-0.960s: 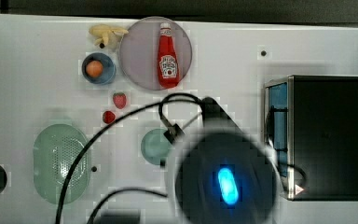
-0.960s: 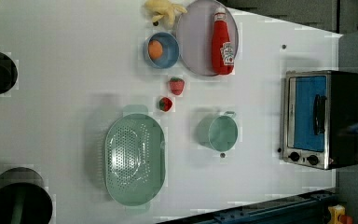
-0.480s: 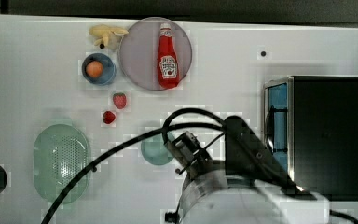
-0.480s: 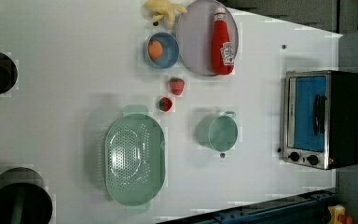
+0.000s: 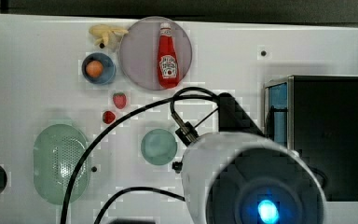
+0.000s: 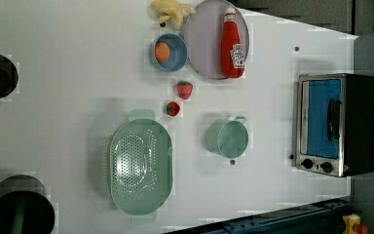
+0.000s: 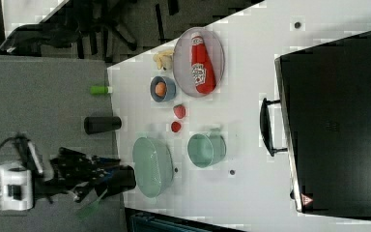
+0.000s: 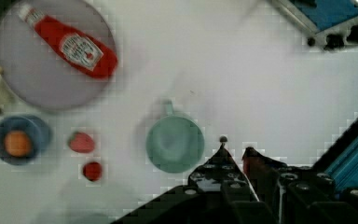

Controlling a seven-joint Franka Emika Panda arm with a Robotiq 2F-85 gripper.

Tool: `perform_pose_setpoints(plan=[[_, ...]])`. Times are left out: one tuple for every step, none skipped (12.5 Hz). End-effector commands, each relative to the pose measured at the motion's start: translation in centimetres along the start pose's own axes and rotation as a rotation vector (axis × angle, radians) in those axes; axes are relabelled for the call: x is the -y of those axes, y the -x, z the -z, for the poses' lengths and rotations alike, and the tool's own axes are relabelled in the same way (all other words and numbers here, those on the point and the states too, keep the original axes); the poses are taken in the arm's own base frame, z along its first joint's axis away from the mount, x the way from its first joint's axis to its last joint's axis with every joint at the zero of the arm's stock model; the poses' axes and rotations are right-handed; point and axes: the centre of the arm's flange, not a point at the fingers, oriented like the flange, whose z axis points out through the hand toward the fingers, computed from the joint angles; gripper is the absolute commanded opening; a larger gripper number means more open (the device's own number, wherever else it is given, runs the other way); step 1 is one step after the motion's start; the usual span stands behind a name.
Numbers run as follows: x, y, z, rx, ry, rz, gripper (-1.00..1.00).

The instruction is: Flap open oven.

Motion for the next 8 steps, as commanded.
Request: perform_pose_setpoints(plan=[[-1.9, -0.6, -1.1, 0.012, 0.010, 0.207, -0.65], [-2.5, -1.2, -1.9, 0.006, 0.021, 0.285, -0.65], [-3.1, -2.1, -2.8, -0.004, 0.027, 0.357, -0.65], [-3.7, -3.0, -3.5, -0.020, 0.031, 0.423, -0.65], [-4.5, -4.0, -4.3, -0.035, 0.034, 0.480, -0.65], [-5.5, -4.9, -5.1, -0.040, 0.037, 0.527, -0.65], [-6.5, -5.8, -6.1, -0.038, 0.032, 0.559, -0.65], [-7.5, -6.8, -7.0, -0.043, 0.022, 0.571, -0.65]])
